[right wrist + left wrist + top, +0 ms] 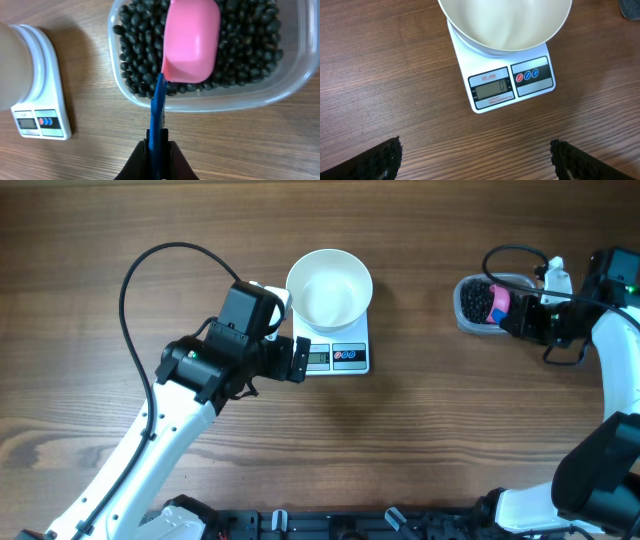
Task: Scoop item into bowl and weigh 150g on scale
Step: 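Dip the scoop into the black beans with the right gripper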
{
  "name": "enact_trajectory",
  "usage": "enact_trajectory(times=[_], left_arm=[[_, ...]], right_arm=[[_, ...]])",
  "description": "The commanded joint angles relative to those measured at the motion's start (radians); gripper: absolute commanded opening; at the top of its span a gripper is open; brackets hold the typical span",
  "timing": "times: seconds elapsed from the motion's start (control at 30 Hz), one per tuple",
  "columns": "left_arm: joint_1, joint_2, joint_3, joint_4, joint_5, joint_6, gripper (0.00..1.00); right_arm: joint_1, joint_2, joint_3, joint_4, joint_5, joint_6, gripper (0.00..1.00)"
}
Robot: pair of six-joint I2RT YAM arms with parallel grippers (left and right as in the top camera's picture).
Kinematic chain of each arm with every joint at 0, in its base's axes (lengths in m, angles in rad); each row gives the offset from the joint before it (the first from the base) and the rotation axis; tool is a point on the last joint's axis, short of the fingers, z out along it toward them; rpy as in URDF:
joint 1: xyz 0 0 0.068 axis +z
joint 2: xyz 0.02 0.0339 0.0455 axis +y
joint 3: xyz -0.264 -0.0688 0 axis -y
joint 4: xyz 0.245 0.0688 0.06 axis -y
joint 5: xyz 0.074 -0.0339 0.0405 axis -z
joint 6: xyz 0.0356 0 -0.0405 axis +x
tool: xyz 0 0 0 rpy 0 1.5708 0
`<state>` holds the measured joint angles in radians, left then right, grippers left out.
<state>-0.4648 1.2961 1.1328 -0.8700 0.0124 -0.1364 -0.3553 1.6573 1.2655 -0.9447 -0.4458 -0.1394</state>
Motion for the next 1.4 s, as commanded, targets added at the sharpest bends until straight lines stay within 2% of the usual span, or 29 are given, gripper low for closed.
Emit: enact_trajectory(times=[0.0, 0.2, 0.33, 0.43, 0.67, 0.9, 1.1, 1.37], left_arm=[[0.002, 0.004, -0.001, 0.002, -0.002, -0.009, 1.0], [0.002, 0.004, -0.001, 0.002, -0.002, -0.009, 1.0], [0.002, 0.004, -0.001, 0.002, -0.002, -0.009, 1.0], [0.002, 0.004, -0.001, 0.002, -0.002, -0.009, 1.0], [0.002, 0.004, -0.001, 0.002, -0.002, -0.009, 1.0], [0.002, 0.004, -0.001, 0.002, -0.003, -0.009, 1.0], [0.002, 0.004, -0.001, 0.002, -0.002, -0.009, 1.0], [0.002, 0.004, -0.001, 0.002, -0.002, -0.009, 1.0]], right_arm=[[-0.012, 0.035, -0.011, 0.021, -0.111, -0.014, 0.04], [-0.098, 0.039, -0.011, 0.022, -0.165, 0.008, 0.04], [-0.1, 0.06, -0.011, 0.0, -0.187, 0.009, 0.04], [-0.103, 0.063, -0.011, -0.006, -0.283, 0.008, 0.04], [-0.104, 0.063, -0.011, -0.038, -0.282, 0.028, 0.04], [-0.105, 0.063, -0.011, -0.032, -0.217, -0.08, 0.04], [-0.105, 0.093, -0.011, -0.028, -0.214, -0.098, 0.04], [-0.17, 0.093, -0.011, -0.03, -0.338, -0.097, 0.04]])
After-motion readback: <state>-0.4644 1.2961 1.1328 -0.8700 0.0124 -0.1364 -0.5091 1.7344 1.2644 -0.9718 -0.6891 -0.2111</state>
